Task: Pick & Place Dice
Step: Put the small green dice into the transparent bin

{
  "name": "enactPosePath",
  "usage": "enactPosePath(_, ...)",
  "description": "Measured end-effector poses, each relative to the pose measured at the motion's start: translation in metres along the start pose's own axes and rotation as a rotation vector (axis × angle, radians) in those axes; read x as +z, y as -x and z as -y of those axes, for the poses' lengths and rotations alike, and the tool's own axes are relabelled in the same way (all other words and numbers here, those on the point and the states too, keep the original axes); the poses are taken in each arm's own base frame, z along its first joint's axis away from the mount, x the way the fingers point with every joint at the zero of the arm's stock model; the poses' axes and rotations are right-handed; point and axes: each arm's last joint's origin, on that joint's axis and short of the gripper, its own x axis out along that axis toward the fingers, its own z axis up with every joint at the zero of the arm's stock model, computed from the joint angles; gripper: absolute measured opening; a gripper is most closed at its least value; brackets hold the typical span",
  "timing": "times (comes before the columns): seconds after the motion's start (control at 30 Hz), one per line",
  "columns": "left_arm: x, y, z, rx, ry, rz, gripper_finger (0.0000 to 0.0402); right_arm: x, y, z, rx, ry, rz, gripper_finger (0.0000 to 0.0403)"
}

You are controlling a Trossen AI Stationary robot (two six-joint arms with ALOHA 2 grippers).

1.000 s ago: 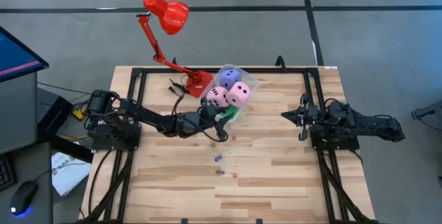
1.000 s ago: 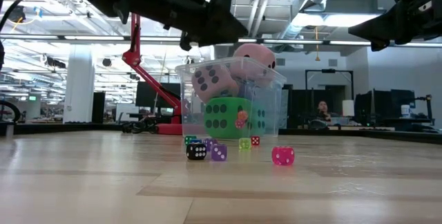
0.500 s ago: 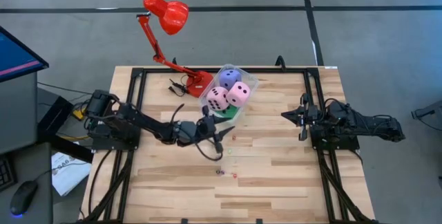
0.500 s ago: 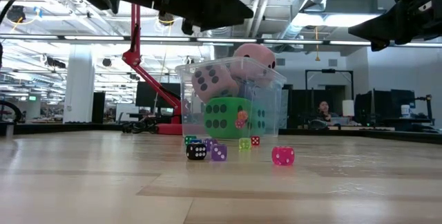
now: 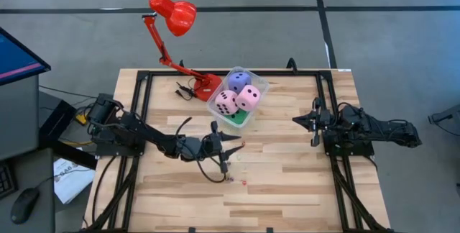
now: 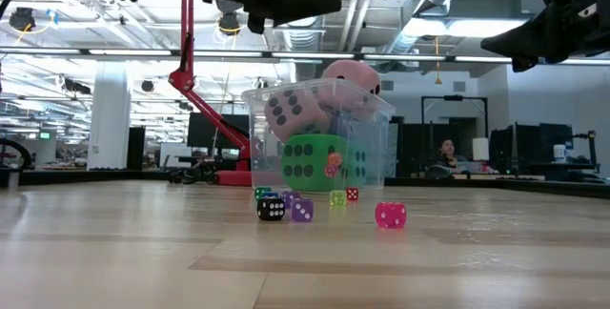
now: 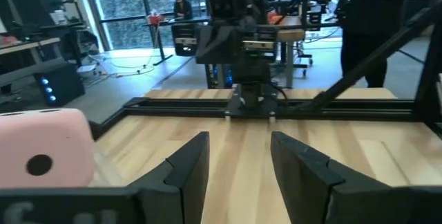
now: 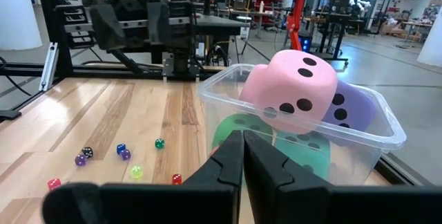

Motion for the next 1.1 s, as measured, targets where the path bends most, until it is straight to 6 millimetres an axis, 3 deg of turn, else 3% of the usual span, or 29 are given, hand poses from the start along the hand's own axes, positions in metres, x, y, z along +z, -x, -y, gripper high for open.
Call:
enactPosePath(0.4, -0.001, 0.011, 0.017, -0.059, 0.055, -0.015, 0.0144, 0.000, 0.000, 0.000, 0.000, 0.000, 0.000, 0.0008)
enactPosePath(0.77, -0.022, 0.023, 0.030, -0.097, 0.085, -0.213, 0.0144, 0.000, 0.000, 0.000, 0.000, 0.000, 0.000, 0.0008)
enactPosePath(1.1, -0.035, 0.026, 0.027, -0.062, 0.112, -0.338, 0.0144, 0.000, 0.000, 0.000, 0.000, 0.000, 0.000, 0.0008)
